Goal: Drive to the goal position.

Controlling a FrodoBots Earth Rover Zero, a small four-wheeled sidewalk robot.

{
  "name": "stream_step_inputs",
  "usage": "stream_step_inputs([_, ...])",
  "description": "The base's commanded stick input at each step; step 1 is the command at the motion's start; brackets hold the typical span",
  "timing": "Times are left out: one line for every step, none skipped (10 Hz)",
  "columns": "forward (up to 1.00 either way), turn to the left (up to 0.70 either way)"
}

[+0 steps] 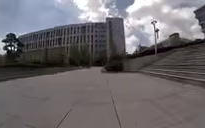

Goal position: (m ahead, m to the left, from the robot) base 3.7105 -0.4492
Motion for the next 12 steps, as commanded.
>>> stream_step_inputs([0.70, 0.00])
stream_step_inputs([0.70, 0.00])
stream_step_inputs([0.70, 0.00])
stream_step_inputs([0.70, 0.00])
stream_step_inputs([0.70, 0.00])
stream_step_inputs([0.70, 0.00])
stream_step_inputs([0.70, 0.00])
stream_step_inputs([0.70, 0.00])
stream_step_inputs([0.70, 0.00])
stream_step_inputs([0.70, 0.00])
stream_step_inputs([0.70, 0.00])
stream_step_inputs([0.70, 0.00])
